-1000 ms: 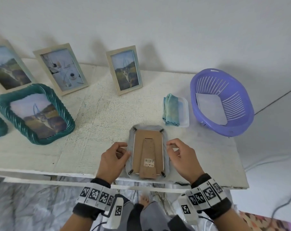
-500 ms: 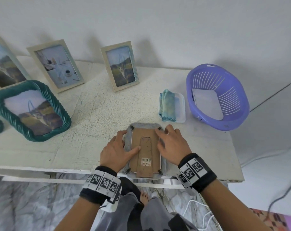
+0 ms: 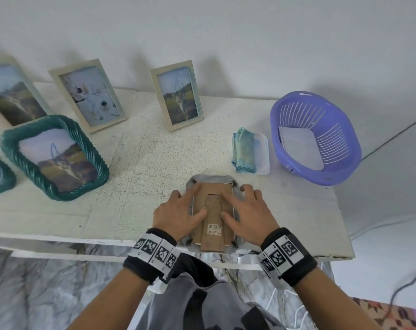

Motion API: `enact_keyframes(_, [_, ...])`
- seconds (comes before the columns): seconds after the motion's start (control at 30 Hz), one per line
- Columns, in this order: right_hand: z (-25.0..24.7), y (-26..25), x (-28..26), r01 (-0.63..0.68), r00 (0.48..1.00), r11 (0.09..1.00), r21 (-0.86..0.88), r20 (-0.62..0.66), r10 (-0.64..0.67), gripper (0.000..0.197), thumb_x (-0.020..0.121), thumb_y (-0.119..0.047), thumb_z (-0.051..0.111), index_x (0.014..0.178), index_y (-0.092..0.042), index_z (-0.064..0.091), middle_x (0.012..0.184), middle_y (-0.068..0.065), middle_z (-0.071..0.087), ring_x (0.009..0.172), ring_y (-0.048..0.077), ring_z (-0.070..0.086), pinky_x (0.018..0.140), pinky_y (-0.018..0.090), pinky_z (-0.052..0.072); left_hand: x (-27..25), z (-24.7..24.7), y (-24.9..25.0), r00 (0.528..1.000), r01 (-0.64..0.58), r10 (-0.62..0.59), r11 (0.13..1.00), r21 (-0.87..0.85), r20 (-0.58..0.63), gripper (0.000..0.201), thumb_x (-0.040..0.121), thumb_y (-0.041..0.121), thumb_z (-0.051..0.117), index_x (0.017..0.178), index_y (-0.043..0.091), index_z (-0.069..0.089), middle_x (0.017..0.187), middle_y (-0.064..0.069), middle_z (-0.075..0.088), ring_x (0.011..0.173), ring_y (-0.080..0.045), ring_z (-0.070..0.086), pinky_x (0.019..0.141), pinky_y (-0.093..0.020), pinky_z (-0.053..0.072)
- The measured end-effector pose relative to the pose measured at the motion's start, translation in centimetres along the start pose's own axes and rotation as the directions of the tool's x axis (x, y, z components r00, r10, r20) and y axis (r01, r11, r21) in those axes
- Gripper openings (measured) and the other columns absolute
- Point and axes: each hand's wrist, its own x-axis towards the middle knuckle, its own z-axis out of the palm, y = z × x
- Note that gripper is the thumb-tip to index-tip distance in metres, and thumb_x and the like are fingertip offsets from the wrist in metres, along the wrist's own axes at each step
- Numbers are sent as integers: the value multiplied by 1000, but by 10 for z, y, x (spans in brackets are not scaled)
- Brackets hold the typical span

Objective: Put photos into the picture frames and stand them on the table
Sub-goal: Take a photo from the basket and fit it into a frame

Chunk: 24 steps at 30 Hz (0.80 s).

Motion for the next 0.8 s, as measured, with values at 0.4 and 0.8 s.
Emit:
enact_keyframes(0.4, [0,-12,1,-75,997,992,98,34,72,51,96,-38,46,144,-27,36,134,13,27,116,32,37,97,38,38,-1,1,1,998,-55,55,998,17,-27,77,93,63,38,155,25,12,120,-4,50,109,-21,53,86,-38,49])
enact_keyframes(0.8, [10,9,-39,189,982,959,210,-60,-180,34,92,-16,52,122,-29,60,137,4,43,124,23,35,96,37,46,-15,26,-34,984,-152,140,983,-103,-113,114,66,93,29,157,28,2,165,1,1,150,-16,-5,120,-42,1])
